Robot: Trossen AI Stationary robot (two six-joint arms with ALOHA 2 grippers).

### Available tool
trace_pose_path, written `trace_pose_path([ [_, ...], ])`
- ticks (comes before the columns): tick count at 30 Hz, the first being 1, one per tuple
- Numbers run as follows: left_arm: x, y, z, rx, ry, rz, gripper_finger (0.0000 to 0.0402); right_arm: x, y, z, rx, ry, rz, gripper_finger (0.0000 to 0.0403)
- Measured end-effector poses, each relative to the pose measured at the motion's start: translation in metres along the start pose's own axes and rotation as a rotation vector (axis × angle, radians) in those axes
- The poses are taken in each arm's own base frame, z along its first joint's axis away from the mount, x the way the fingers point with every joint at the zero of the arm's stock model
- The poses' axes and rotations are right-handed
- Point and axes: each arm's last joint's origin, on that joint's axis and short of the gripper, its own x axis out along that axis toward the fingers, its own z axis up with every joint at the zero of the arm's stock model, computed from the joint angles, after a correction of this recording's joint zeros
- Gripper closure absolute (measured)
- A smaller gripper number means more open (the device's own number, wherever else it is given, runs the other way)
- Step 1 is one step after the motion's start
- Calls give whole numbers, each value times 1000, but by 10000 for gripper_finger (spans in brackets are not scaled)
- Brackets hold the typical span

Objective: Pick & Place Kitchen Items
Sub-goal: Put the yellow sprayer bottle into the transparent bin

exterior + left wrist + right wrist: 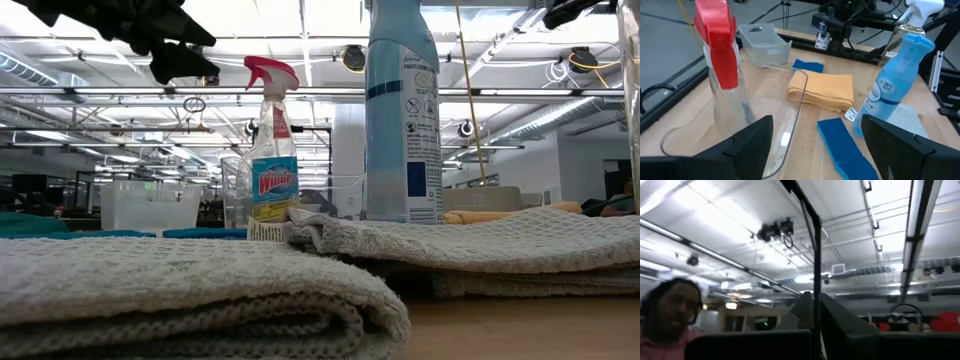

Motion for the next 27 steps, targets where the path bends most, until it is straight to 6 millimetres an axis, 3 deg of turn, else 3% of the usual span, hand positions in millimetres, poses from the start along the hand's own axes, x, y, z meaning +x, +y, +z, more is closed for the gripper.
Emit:
trace_pose_path([
  [3,0,0,0,-9,-5,-1,94,5,2,-4,46,20,70,380],
  [6,4,0,-1,-28,12,9,94,20,6,3,36,73,183,337],
  [14,14,3,-5,-55,32,89,94,52,2,-15,52,368,150,145],
  [17,19,3,-7,-53,50,98,94,59,3,-25,93,454,139,96],
  [21,24,3,-9,-51,69,103,94,66,9,-33,99,458,131,76],
  [27,31,3,-14,-45,102,109,94,77,17,-25,84,454,125,95],
])
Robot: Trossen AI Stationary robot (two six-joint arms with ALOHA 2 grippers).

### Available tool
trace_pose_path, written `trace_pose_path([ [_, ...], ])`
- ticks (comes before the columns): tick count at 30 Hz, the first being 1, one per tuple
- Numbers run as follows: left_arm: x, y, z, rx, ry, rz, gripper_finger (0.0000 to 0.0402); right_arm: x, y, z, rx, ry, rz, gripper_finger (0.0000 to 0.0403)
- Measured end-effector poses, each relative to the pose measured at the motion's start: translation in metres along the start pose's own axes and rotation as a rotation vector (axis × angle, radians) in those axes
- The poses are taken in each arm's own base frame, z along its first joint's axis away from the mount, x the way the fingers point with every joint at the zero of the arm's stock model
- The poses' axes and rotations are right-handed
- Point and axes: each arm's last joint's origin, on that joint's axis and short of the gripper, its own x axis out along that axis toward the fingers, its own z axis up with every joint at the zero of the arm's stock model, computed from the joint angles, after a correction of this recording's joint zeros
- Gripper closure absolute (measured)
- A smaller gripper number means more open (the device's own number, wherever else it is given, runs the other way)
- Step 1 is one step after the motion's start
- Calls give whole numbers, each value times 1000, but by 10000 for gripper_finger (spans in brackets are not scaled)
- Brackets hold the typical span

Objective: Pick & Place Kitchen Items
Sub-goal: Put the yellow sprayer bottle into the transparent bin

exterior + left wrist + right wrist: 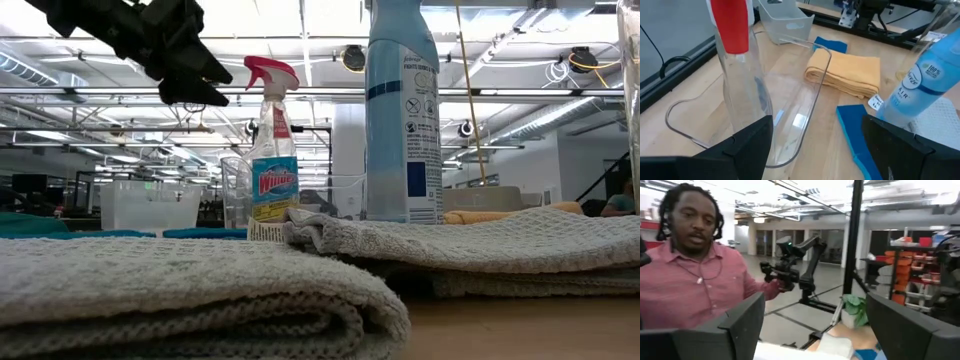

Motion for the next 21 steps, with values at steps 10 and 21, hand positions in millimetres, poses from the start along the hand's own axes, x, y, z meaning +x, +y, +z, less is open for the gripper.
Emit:
trace_pose_path([
  [10,3,0,-1,6,10,2,94,0,6,0,110,226,-120,122],
  [21,2,0,-1,6,9,2,94,-6,8,4,151,197,-92,124],
])
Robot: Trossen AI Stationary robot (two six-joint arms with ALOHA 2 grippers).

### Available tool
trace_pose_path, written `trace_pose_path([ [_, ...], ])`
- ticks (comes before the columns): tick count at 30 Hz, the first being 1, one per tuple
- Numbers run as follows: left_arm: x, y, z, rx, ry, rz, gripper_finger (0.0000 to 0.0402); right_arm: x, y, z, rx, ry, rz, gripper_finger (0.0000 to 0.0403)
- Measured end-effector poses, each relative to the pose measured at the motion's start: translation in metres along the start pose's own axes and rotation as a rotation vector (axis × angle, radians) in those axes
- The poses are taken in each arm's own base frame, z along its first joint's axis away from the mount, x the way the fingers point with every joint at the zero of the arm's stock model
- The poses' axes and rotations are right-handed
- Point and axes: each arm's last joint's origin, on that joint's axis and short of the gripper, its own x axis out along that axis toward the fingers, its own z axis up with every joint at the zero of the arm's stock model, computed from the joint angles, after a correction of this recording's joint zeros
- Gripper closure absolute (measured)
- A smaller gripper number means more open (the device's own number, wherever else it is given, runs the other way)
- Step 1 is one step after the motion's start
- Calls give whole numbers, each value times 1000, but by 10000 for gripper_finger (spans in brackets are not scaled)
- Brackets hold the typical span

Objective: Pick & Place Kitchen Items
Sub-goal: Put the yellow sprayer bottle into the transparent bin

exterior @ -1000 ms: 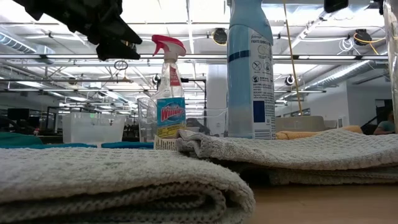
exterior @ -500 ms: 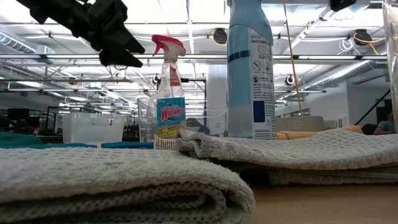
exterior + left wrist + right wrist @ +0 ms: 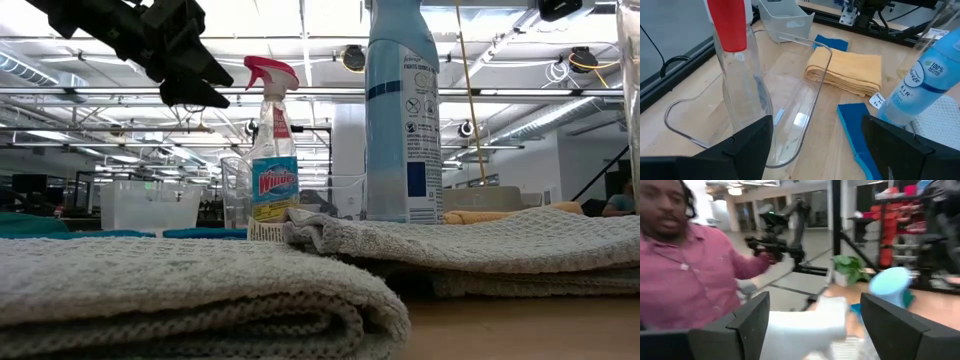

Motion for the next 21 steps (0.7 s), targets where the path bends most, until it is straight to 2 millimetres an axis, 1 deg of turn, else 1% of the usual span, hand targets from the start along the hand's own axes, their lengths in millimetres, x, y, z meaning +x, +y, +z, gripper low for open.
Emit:
trace_pose_path([
  [4,0,0,0,0,0,0,94,0,2,6,37,-62,39,124],
  [8,0,0,0,0,0,0,94,0,2,3,60,-21,58,124],
  [10,0,0,0,0,0,0,94,-2,2,3,85,-27,59,124],
  [12,0,0,0,-1,0,0,94,-5,3,5,74,-22,56,124],
  [14,0,0,0,-1,-1,0,94,-10,3,8,19,-36,33,124],
  [17,0,0,1,-7,-14,-3,94,-18,3,7,-28,-26,-46,124],
  [21,0,-1,3,-11,-31,-7,94,-27,2,-2,35,55,-85,124],
])
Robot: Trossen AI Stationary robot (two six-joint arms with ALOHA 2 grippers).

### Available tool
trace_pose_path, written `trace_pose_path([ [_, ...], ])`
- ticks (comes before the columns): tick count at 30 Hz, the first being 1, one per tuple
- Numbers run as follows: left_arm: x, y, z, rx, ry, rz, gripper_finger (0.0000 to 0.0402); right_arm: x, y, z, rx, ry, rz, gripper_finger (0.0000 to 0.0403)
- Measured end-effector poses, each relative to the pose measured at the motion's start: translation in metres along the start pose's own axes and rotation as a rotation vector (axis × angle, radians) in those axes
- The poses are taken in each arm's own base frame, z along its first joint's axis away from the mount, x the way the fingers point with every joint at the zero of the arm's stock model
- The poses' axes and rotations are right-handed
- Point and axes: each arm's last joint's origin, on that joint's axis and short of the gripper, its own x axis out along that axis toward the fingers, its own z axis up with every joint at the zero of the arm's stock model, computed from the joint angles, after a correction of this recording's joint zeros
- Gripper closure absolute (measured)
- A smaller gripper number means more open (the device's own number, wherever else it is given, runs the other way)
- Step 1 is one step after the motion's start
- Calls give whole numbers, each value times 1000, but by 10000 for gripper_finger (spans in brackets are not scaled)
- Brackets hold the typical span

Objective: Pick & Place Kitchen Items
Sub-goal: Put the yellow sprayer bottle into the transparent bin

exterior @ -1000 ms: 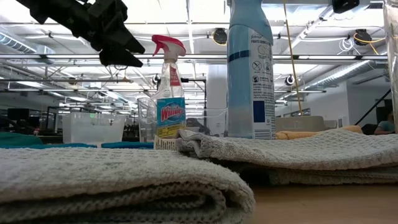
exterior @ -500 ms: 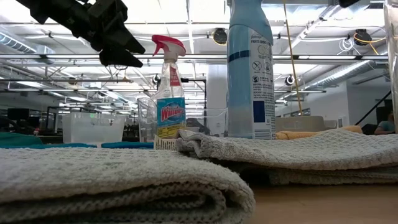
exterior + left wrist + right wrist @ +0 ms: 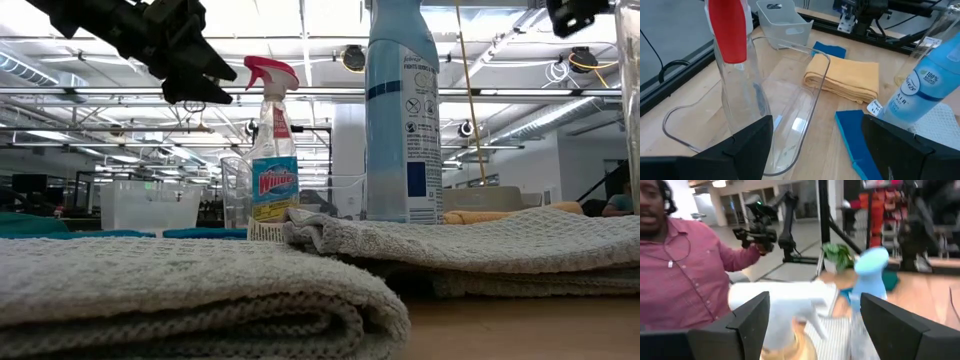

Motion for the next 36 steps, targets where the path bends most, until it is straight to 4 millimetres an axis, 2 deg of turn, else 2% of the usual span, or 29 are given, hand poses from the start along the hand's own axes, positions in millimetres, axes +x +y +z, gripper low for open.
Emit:
trace_pose_path([
  [6,0,0,2,-3,-22,-5,94,-8,-1,-11,93,93,-26,125],
  [12,0,0,2,-3,-21,-4,94,0,-4,-30,108,142,-26,136],
  [15,0,0,2,-5,-21,-4,94,4,-4,-36,120,137,27,143],
  [25,0,0,2,-8,-20,-4,94,8,-4,-40,208,103,56,160],
  [36,0,0,2,-4,-20,-4,94,8,-1,-40,217,119,137,161],
])
